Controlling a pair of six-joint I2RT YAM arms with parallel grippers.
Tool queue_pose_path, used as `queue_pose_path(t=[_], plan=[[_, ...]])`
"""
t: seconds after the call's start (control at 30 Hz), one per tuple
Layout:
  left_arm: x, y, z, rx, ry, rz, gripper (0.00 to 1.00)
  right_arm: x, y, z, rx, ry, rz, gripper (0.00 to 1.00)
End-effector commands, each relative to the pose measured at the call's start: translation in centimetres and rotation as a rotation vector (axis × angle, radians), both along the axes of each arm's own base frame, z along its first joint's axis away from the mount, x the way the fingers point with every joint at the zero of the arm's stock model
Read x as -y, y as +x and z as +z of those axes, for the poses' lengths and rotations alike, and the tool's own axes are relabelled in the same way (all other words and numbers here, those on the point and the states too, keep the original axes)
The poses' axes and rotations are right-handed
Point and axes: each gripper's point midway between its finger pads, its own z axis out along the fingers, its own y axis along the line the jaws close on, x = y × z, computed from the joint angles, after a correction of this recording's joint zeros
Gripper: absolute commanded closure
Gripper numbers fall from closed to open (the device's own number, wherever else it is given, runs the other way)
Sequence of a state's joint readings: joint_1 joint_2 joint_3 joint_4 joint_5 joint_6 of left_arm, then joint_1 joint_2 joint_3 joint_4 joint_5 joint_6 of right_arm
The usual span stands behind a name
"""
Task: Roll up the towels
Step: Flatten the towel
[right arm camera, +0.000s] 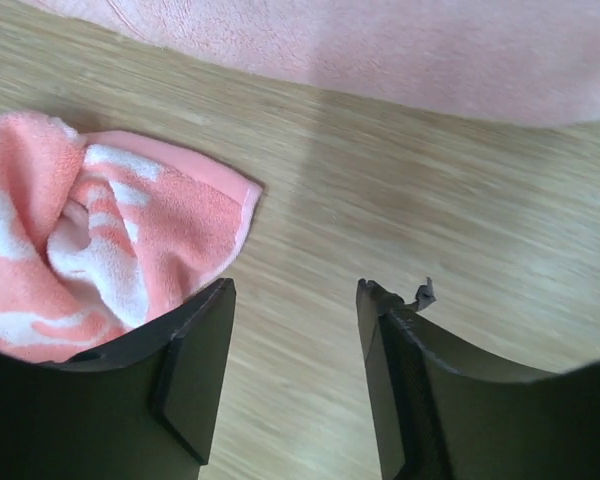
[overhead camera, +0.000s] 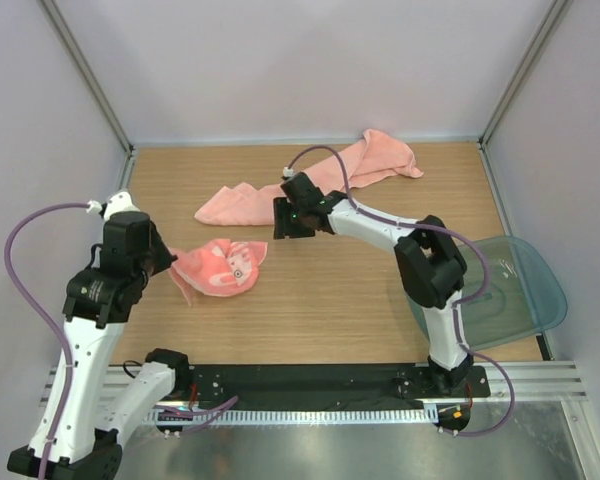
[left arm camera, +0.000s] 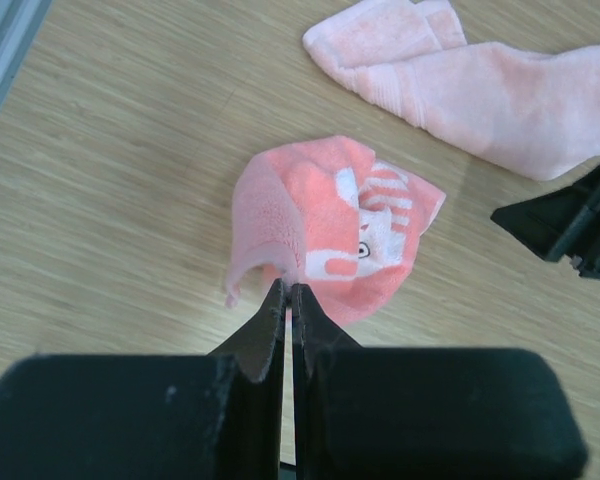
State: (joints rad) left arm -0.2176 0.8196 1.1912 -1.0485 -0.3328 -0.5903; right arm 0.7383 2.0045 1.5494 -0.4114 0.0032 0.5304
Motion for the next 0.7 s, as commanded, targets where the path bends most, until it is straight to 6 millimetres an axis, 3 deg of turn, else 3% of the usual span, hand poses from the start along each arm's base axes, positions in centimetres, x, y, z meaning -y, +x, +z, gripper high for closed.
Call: queue_pose_path(t=[0.0, 0.03, 0.3, 0.67], plan=[[-0.4, 0.3, -0.7, 0.051, 0.024, 0.000, 1.00, -2.9, 0.0, 0.0, -0.011, -0.002, 0.083, 0.40], [-0.4, 0.3, -1.2, 0.048, 0.029, -0.003, 1.00, -3.7, 0.7, 0.9, 0.013, 0.006, 0.085, 0.38], [-0.9, 0.2, -4.0, 0.041, 0.061, -0.004, 1.00, -5.0, 1.6, -2.7, 0.008, -0.173, 0.098, 0.36], [-1.0, 0.2, -4.1, 0.067, 0.068, -0.007, 1.00, -5.8, 1.8, -4.6, 0.026, -0.301, 0.099, 0.38]])
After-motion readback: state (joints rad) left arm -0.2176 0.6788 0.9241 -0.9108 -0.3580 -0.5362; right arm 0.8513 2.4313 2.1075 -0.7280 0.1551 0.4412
